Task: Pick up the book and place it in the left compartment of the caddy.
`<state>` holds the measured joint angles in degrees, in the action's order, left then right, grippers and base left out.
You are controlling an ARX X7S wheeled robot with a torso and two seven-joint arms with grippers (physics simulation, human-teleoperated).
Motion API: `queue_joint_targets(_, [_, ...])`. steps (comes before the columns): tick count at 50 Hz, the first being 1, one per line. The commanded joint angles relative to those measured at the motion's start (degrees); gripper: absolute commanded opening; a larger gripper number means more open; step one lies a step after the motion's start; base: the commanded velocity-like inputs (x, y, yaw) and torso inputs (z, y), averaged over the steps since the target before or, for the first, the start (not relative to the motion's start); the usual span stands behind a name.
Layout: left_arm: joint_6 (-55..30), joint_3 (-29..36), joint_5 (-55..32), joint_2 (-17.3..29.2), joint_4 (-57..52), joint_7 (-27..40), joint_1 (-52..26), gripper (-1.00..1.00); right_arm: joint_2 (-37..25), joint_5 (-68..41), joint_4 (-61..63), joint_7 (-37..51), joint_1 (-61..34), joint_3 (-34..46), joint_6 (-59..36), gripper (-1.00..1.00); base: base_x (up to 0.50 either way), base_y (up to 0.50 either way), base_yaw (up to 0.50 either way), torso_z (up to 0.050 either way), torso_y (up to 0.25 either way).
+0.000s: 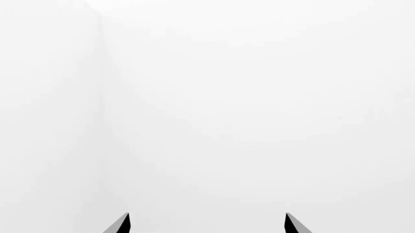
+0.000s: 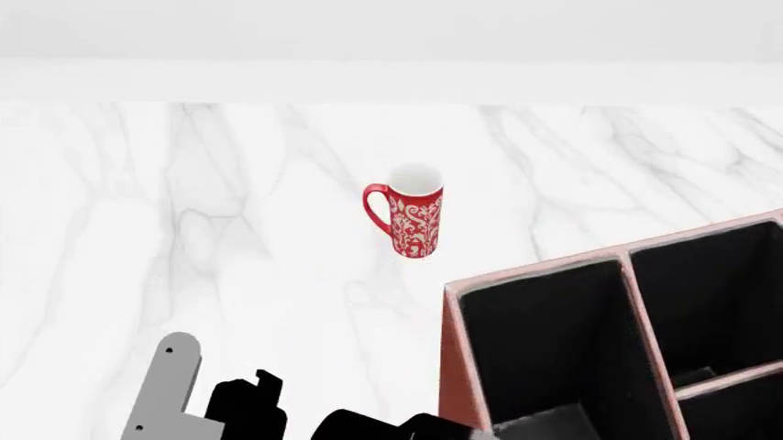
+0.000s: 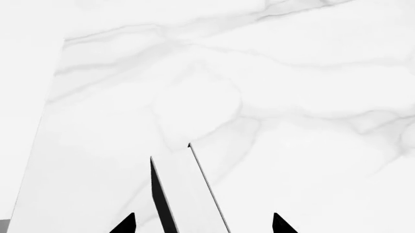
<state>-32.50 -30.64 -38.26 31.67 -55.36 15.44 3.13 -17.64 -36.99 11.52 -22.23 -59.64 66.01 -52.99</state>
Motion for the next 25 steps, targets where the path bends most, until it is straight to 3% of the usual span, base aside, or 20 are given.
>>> queue_joint_targets(1, [0.3, -0.1, -0.3, 0.3, 0.0, 0.3, 0.3, 1.00, 1.0, 1.2, -2.4, 0.7, 1.3, 1.2, 0.9, 1.00, 0.00, 0.00, 0.00, 0.000, 0.000])
queue_joint_targets(25, [1.2, 0.7, 0.0, 0.8, -0.1, 0.8, 0.7, 1.00, 1.5, 4.7, -6.4, 0.6, 2.6, 5.2, 3.5, 1.00, 0.00, 0.00, 0.00, 0.000, 0.000])
